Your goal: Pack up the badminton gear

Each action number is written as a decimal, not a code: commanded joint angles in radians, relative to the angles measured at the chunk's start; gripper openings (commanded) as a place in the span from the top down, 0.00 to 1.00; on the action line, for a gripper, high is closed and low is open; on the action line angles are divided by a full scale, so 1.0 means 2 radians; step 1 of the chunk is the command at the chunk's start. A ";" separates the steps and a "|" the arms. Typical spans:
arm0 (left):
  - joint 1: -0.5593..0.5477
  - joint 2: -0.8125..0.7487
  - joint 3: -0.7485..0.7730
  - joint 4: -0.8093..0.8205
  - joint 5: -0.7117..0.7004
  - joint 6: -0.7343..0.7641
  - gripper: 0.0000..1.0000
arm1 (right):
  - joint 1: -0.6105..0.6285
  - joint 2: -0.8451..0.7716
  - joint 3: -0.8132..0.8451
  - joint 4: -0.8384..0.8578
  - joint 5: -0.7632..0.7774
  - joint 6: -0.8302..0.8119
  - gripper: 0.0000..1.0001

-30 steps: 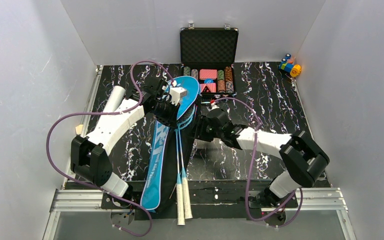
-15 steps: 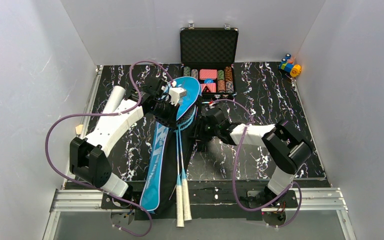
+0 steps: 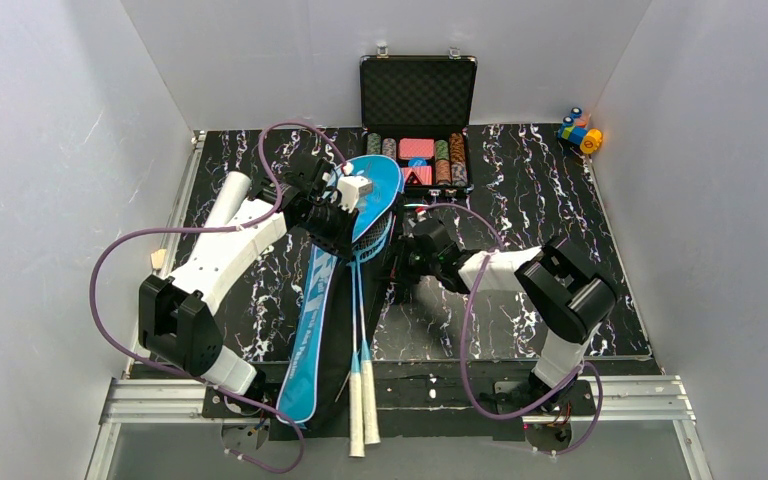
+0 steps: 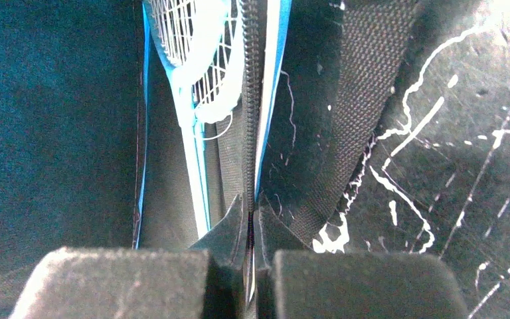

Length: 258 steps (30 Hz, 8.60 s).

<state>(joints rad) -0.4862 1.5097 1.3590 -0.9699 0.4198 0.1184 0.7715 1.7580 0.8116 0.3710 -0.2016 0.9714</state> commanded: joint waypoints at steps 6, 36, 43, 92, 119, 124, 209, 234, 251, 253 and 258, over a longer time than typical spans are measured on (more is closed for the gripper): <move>-0.002 -0.034 0.006 0.013 0.026 0.003 0.97 | 0.001 -0.133 0.018 -0.045 -0.024 -0.004 0.99; -0.002 -0.082 -0.074 0.024 0.169 0.023 0.35 | 0.019 -0.171 0.106 -0.139 -0.029 0.030 0.99; -0.002 -0.107 -0.091 0.047 0.127 0.037 0.29 | 0.019 -0.170 0.132 -0.163 -0.035 0.046 0.99; -0.075 -0.094 -0.095 0.059 -0.001 0.036 1.00 | -0.122 -0.225 0.155 -0.242 -0.021 0.069 0.34; -0.097 -0.089 -0.089 0.066 -0.029 0.039 1.00 | -0.069 -0.249 0.149 -0.287 0.034 0.063 0.35; -0.098 -0.094 -0.089 0.064 -0.026 0.039 1.00 | -0.070 -0.230 0.151 -0.294 0.080 0.043 0.34; -0.119 -0.104 -0.103 0.059 -0.007 0.054 1.00 | -0.124 -0.219 0.161 -0.264 0.029 0.059 0.99; -0.119 -0.094 -0.090 0.052 -0.013 0.054 1.00 | -0.069 -0.276 0.055 -0.191 -0.048 0.128 0.99; -0.120 -0.104 -0.099 0.054 -0.012 0.055 1.00 | -0.083 -0.299 0.057 -0.230 -0.012 0.123 0.66; -0.120 -0.105 -0.100 0.055 -0.012 0.055 1.00 | -0.089 -0.309 0.050 -0.236 -0.013 0.120 0.60; -0.119 -0.105 -0.100 0.055 -0.012 0.055 1.00 | -0.117 -0.336 0.029 -0.233 -0.015 0.121 0.50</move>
<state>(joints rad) -0.7238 1.3369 1.1454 -0.9058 0.3893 0.2127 0.5762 1.1358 0.8867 -0.1043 -0.2176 1.2167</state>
